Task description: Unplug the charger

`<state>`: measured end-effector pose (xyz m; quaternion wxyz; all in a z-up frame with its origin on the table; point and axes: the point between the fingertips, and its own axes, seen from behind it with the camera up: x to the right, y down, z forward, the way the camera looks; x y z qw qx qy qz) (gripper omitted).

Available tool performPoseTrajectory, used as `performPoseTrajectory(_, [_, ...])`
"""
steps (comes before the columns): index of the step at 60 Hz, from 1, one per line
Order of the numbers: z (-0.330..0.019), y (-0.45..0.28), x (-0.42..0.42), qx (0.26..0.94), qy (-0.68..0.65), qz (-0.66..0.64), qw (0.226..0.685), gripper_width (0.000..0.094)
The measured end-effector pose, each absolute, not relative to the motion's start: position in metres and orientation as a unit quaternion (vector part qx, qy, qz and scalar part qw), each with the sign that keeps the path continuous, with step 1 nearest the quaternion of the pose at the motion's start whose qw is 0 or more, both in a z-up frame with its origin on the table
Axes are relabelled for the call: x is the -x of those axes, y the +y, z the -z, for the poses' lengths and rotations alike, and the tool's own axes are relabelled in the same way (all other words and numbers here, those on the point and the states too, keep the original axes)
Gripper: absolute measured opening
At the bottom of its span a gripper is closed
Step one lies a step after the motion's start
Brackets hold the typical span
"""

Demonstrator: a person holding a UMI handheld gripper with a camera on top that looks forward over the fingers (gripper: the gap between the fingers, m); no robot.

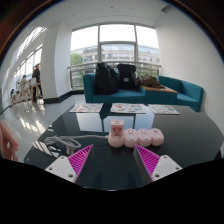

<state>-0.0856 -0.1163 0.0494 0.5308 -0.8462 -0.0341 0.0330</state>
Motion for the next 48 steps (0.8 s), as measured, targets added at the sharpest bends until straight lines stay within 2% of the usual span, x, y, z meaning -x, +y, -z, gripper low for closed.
performPoseTrajectory(7, [-0.041, -0.06, 0.085, 0.843, -0.018, -0.017, 0.538, 0.0746])
performPoseTrajectory(8, [-0.061, -0.075, 0.07, 0.845, -0.017, -0.019, 0.534, 0.074])
performPoseTrajectory(9, [-0.05, -0.048, 0.078, 0.845, -0.015, -0.018, 0.535, 0.0732])
performPoseTrajectory(17, [-0.042, -0.007, 0.077, 0.847, -0.007, -0.01, 0.531, 0.0655])
performPoseTrajectory(24, [-0.027, 0.003, 0.076, 0.855, -0.011, 0.004, 0.518, 0.0498])
performPoseTrajectory(27, [-0.029, 0.008, 0.079, 0.85, -0.027, 0.008, 0.527, 0.0341])
performPoseTrajectory(31, [-0.03, 0.006, 0.079, 0.848, -0.016, 0.004, 0.529, 0.0277])
performPoseTrajectory(43, [-0.032, 0.008, 0.079, 0.84, -0.013, -0.003, 0.542, 0.0203])
performPoseTrajectory(46, [-0.033, 0.006, 0.08, 0.848, -0.018, -0.011, 0.53, 0.0187])
performPoseTrajectory(48, [-0.071, 0.01, 0.08, 0.827, -0.006, -0.04, 0.561, 0.0186])
